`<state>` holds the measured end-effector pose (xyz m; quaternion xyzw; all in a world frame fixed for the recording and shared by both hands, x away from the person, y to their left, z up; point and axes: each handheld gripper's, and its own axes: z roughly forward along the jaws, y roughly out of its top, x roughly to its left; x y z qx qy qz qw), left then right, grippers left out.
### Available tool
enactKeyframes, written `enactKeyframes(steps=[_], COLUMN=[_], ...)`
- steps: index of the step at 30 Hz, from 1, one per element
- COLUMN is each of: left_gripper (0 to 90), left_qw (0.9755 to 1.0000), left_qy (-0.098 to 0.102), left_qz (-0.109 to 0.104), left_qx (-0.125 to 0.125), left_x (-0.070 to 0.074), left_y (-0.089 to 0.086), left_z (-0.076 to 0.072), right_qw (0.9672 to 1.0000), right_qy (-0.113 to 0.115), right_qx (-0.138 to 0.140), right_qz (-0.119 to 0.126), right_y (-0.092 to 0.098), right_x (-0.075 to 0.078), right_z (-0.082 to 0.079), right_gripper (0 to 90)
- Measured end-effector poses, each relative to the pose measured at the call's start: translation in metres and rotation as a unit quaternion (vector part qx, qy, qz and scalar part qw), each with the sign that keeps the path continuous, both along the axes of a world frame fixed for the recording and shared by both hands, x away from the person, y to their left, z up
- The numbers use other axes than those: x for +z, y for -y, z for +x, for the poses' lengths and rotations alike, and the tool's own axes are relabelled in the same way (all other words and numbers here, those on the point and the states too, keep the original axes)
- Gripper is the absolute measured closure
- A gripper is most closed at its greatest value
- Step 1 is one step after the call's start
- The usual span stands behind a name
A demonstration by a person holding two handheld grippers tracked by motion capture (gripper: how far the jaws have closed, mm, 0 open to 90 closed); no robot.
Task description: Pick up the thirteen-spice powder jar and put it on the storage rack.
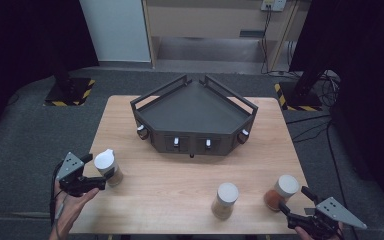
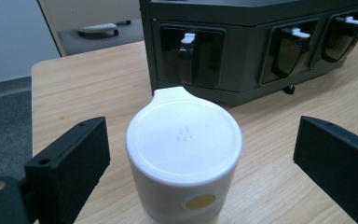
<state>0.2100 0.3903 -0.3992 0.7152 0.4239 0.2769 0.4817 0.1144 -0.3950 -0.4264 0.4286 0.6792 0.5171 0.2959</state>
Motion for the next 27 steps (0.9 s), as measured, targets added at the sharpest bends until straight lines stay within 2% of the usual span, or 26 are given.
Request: enactKeyframes(steps=[8,12,20,27], left_gripper=[5.4,10.8,28.5,30.0], left_qw=[0.9999,0.9999,0.9999,0.9998], left_qy=[-0.009,-0.01,0.006,0.011], left_qz=[-0.003,-0.006,0.002,0.002], left_qx=[0.006,0.008,0.012,0.015], left_x=[-0.009,-0.015,-0.024,-0.025], left_y=[0.002,0.002,0.008,0.009], left_z=[0.01,0.014,0.013,0.011], right_qw=[1.0,1.0,1.0,1.0], right_qy=[0.001,0.001,0.002,0.002], right_qx=[0.001,0.001,0.001,0.002], right_qz=[0.0,0.0,0.0,-0.001], right_y=[0.0,0.0,0.001,0.0], right_x=[0.0,0.0,-0.001,-0.001], right_z=[0.0,0.0,0.0,0.0], right_gripper=[5.6,5.6,5.7,5.7])
